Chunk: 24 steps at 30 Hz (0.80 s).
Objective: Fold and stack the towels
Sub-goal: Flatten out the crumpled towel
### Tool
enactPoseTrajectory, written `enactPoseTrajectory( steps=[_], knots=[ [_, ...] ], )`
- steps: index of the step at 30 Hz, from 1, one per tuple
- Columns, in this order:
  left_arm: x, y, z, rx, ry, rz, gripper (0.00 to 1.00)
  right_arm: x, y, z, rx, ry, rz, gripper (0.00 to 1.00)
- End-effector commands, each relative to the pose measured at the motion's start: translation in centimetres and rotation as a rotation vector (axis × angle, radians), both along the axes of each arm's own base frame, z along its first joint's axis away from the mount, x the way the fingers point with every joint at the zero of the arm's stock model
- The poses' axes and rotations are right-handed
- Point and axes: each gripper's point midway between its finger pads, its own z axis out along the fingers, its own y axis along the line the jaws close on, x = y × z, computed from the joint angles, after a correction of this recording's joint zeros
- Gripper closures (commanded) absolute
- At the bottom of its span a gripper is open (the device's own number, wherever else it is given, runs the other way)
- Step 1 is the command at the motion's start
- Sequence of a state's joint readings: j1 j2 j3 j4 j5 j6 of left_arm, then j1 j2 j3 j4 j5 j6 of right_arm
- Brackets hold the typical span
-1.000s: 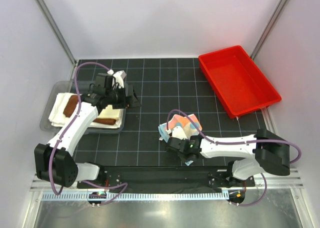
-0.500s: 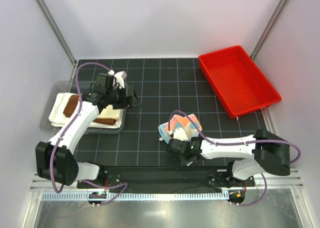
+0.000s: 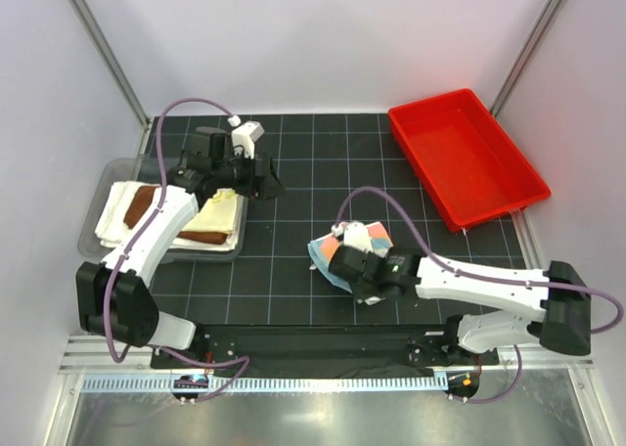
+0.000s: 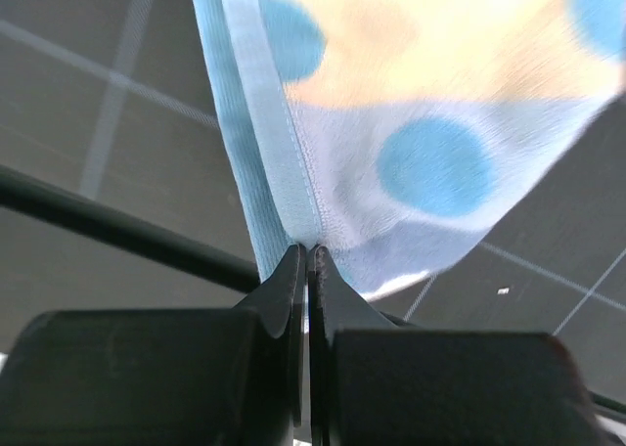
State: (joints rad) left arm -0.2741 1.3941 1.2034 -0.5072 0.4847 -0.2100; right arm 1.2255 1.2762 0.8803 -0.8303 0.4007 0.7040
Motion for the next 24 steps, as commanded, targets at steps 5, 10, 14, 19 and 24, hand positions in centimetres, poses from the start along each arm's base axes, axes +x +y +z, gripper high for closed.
enactPoseTrajectory(
  steps=[5,10,14,19,24],
  knots=[
    [1.4,-5.8,0.6,-0.098,-0.252,-0.494,0.23,7.2,-2.6,6.9,0.178,-0.030,-0.101,0.99],
    [2.4,-7.9,1.0,-0.117,-0.258,-0.538,0.25,8.8,-4.6,6.1,0.163,0.004,-0.135,0.96],
    [1.7,-10.2,-1.0,-0.043,-0.304,-0.622,0.27,10.4,-5.0,5.2,0.204,0.010,-0.181,0.99],
    [2.4,-12.4,-3.3,0.028,-0.387,-0.757,0.36,12.5,-5.7,4.5,0.211,0.035,-0.205,0.99],
    [3.5,-14.3,-3.8,-0.014,-0.369,-0.867,0.27,12.5,-5.9,3.9,0.217,0.040,-0.192,0.99]
  ],
)
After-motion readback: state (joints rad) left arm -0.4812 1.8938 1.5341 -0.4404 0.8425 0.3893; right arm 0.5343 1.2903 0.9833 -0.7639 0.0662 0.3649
